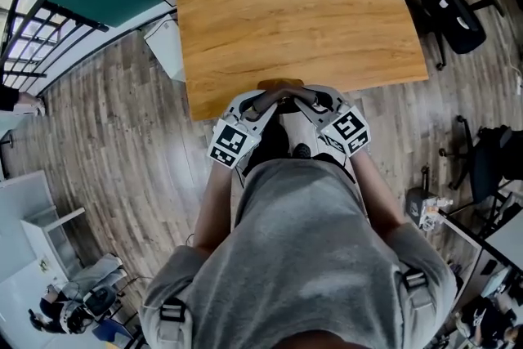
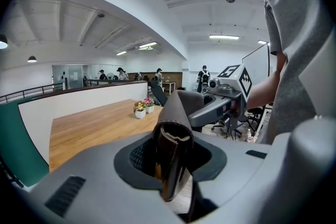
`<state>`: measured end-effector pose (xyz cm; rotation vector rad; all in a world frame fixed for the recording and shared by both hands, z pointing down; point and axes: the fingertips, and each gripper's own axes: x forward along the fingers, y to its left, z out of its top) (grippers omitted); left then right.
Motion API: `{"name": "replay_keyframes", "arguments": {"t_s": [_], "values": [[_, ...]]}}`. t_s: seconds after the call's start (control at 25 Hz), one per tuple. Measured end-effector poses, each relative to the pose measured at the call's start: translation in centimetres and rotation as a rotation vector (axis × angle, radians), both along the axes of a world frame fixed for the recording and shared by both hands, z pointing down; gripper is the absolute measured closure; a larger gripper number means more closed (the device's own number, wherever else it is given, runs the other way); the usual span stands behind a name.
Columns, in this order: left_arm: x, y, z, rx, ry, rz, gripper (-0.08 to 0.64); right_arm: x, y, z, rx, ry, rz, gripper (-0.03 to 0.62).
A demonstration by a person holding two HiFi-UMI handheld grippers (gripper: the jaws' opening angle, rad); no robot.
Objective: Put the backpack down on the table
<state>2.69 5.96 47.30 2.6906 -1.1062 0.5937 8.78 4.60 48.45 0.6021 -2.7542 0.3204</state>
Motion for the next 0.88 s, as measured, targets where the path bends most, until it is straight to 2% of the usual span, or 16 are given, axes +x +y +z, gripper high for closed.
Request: {"name": "replay_keyframes", "arguments": {"t_s": [0.44, 0.88], "values": [[-3.6, -5.4, 1.4, -0.037, 0.015, 0.007, 0.443, -3.7, -5.3, 1.3, -0.02, 0.04, -0.018, 0.497], [-6.5, -10.5, 3.1, -0.076, 0.017, 0.049, 0.443, -6.6, -10.2, 3.0, -0.042, 0.068, 0.012, 0.497]]}}
